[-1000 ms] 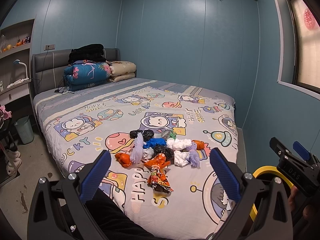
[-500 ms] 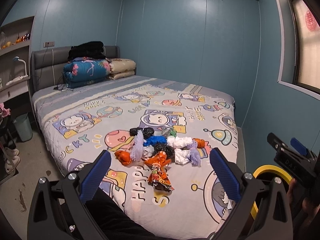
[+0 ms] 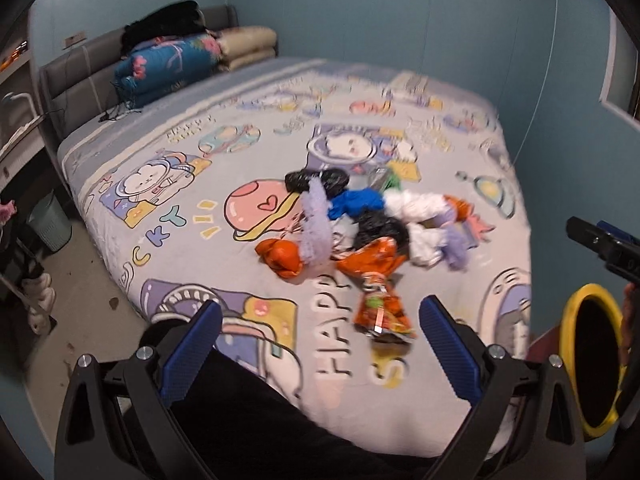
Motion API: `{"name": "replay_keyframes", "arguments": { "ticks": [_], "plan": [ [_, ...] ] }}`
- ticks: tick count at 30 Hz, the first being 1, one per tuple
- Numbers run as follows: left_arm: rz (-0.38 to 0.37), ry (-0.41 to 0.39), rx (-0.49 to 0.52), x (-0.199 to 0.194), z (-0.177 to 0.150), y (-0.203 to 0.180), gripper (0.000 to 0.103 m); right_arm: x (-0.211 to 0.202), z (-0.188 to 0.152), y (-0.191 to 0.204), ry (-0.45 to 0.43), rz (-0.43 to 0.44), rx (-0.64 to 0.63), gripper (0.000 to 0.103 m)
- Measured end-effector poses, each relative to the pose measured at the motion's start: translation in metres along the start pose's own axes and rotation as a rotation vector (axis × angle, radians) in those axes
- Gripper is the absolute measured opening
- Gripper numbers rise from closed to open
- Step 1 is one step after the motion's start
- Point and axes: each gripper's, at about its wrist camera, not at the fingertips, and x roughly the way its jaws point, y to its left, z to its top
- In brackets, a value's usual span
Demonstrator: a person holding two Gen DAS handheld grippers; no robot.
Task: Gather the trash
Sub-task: 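Lower both grippers onto the lavender foam nets on the bed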
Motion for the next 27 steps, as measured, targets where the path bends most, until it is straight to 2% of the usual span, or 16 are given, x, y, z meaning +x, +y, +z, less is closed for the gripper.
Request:
{"name": "replay_keyframes", "arguments": {
  "ticks": [3,4,5,8,11,13,17,20,24,27],
  "plan": [
    [0.028,0.126,0.048,0.031,0.022,0.007,0.095,0.046,0.016,-0.003,0.209,0.078,0.018,0.095],
    [0.058,0.18,0.073,0.046,0.033,0.009,0.095,0.056,0.02,-0.005,0.253,0.094,0.024,0.095],
    [0.071,0.195,0.078,0.053,0.04,0.01,0.095,0.069,0.025,-0.005,0.309,0.115,0.03,0.095],
    [0.068,0.278,0.104,0.081,0.066,0.015,0.095,0.099,0.037,-0.008,0.421,0.141,0.065,0.095],
    [0.055,0.342,0.076,0.11,0.089,0.025,0.095,0.131,0.047,-0.011,0.534,0.173,0.106,0.095],
    [0.017,0.404,0.052,0.133,0.102,0.031,0.095,0.15,0.052,-0.009,0.577,0.169,0.106,0.095],
    [0.025,0.447,0.025,0.165,0.118,0.035,0.095,0.182,0.056,-0.007,0.655,0.198,0.131,0.095],
    [-0.013,0.496,0.005,0.187,0.121,0.036,0.095,0.201,0.058,-0.012,0.687,0.216,0.181,0.095],
    [-0.006,0.536,-0.004,0.208,0.117,0.038,0.091,0.215,0.058,-0.013,0.708,0.224,0.209,0.094],
    [-0.027,0.55,-0.026,0.22,0.118,0.04,0.088,0.222,0.057,-0.011,0.726,0.218,0.201,0.084]
  ]
}}
